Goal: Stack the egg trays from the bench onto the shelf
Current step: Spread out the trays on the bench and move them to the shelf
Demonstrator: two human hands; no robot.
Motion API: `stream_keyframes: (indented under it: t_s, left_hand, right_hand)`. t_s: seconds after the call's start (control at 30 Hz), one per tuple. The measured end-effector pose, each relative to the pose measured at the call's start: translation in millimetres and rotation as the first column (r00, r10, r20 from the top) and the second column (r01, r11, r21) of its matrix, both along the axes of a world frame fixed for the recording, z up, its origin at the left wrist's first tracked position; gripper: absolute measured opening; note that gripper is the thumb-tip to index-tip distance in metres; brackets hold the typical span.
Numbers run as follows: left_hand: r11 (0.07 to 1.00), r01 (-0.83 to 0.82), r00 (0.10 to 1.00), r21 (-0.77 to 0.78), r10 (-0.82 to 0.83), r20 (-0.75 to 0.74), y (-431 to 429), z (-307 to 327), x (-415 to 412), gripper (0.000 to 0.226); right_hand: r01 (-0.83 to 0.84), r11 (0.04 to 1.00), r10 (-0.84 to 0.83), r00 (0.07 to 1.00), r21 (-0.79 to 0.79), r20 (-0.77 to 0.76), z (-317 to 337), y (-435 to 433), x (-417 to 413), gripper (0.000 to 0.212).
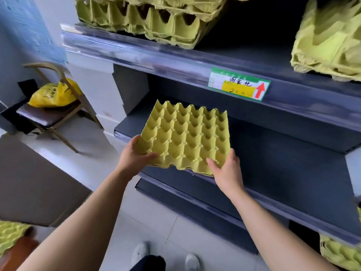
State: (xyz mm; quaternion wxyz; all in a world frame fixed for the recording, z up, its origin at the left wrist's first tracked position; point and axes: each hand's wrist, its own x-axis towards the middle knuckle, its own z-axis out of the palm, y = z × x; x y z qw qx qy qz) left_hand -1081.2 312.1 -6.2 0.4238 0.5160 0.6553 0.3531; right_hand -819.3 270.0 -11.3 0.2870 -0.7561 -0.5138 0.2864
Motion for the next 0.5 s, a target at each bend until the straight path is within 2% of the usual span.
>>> stream_keyframes:
  t_s: [0.13,0.4,0.5]
  left_hand:
    - [0.996,0.088,0.996,-0.033,-0.088,-0.001,46.7,-11.6,-26.3,0.060]
    - [0.977,0.203,0.970,-0.073,-0.211,-0.124,131.3,-28.7,-70.6,0.048]
    - [0.967,0.235,0.952,-0.095,-0.248,-0.178,150.5,-40.0,-79.5,0.050]
  right_hand:
    - [0.053,0.999,-0.052,0.998,-0.014,0.018,-9.8,30.5,-26.9,0.090]
    - [0.179,0.981,-0.178,0.984,-0.067,0.023,-24.5,79.8,-82.2,0.089]
    - [0.190,0.977,-0.185,0.981,-0.098,0.055,-31.4,89.1,-95.0,0.092]
